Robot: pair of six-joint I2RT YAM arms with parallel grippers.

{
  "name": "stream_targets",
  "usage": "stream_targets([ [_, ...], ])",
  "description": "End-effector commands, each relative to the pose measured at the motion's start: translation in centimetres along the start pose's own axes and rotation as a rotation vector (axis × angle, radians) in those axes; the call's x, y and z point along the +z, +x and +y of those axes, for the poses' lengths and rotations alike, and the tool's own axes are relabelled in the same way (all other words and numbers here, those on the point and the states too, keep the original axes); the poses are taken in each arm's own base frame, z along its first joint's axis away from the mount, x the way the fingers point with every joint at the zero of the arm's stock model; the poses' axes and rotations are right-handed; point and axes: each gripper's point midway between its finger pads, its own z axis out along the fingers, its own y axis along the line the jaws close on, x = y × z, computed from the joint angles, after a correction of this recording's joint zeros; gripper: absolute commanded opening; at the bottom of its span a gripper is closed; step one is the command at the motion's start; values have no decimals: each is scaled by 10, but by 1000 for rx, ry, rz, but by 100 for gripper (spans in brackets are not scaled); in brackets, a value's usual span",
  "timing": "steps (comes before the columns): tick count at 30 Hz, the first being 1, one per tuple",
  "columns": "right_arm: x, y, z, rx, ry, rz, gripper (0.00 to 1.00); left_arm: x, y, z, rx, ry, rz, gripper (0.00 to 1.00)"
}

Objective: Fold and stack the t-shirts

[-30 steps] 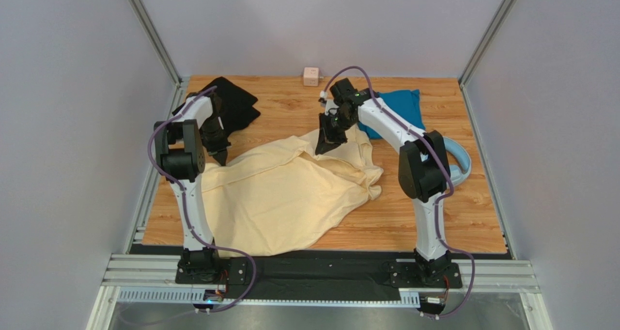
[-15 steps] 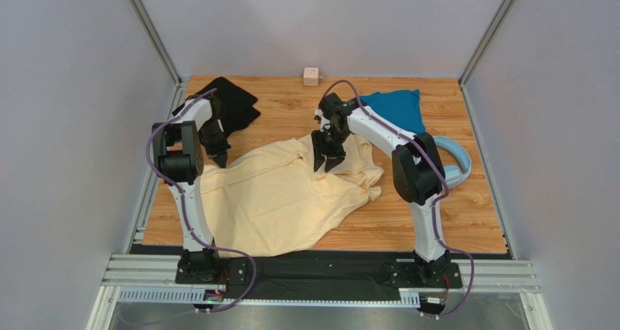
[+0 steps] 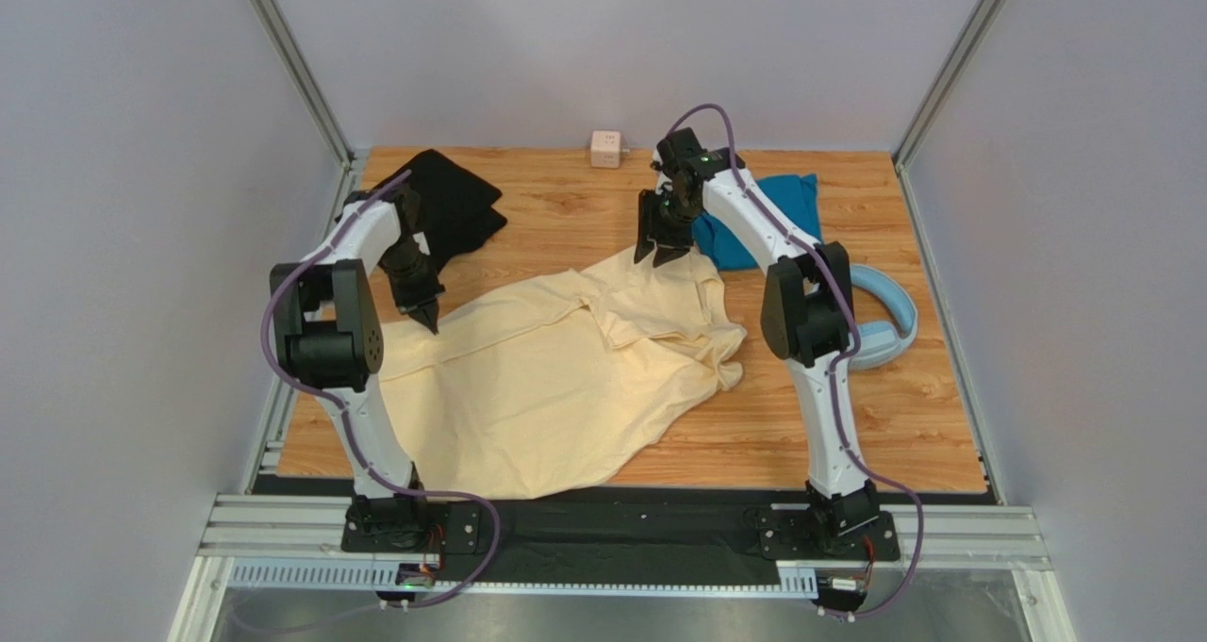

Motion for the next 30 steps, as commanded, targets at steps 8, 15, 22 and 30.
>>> stream_targets([
  [8, 67, -9, -43, 61, 125, 29, 31, 32, 12, 9, 25, -35, 53, 0],
  [15, 75, -17, -65, 108, 182, 4, 0, 37, -9, 21, 5, -147, 56, 0],
  [22, 65, -50, -79, 167, 175, -80, 0, 40, -24, 21, -6, -179, 95, 0],
  [30, 58, -86, -81, 215, 103, -174, 0, 36, -52, 13, 7, -171, 90, 0],
])
